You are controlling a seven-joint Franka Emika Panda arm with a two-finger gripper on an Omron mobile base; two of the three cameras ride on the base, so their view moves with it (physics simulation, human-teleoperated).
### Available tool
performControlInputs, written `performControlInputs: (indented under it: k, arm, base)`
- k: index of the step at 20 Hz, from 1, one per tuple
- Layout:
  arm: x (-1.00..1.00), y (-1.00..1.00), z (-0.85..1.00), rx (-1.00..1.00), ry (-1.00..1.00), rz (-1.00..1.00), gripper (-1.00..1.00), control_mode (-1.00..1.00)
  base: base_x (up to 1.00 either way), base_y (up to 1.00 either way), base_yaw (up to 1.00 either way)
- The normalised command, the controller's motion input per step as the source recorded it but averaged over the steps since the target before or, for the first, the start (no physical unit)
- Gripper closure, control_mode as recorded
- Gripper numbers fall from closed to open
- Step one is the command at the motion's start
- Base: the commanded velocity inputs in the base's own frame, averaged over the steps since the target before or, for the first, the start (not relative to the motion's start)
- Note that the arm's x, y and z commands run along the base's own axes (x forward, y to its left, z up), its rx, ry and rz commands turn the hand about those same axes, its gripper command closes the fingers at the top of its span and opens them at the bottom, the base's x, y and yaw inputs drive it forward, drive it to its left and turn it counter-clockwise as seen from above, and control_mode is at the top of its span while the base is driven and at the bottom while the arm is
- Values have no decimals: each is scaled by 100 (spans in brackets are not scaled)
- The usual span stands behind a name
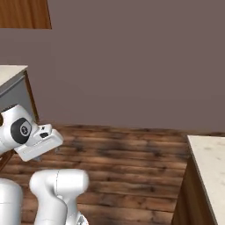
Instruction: Move the cutting board and knife to the sink. Then move spray from the cabinet to the counter.
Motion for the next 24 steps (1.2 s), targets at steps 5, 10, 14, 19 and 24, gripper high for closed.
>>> performControlInputs:
  k: [5, 10, 14, 19, 24]
  arm:
    - [0, 0, 0, 0, 0, 0, -100, 100]
    - [0, 0, 0, 0, 0, 0, -100, 100]
    - [0, 0, 0, 0, 0, 0, -100, 100]
    - [0, 0, 0, 0, 0, 0, -100, 100]
    - [0, 0, 0, 0, 0, 0, -100, 100]
  base:
    - [94, 0, 25]
    - [47, 0, 36]
    - [29, 0, 42]
    - [53, 0, 45]
    - [99, 0, 41]
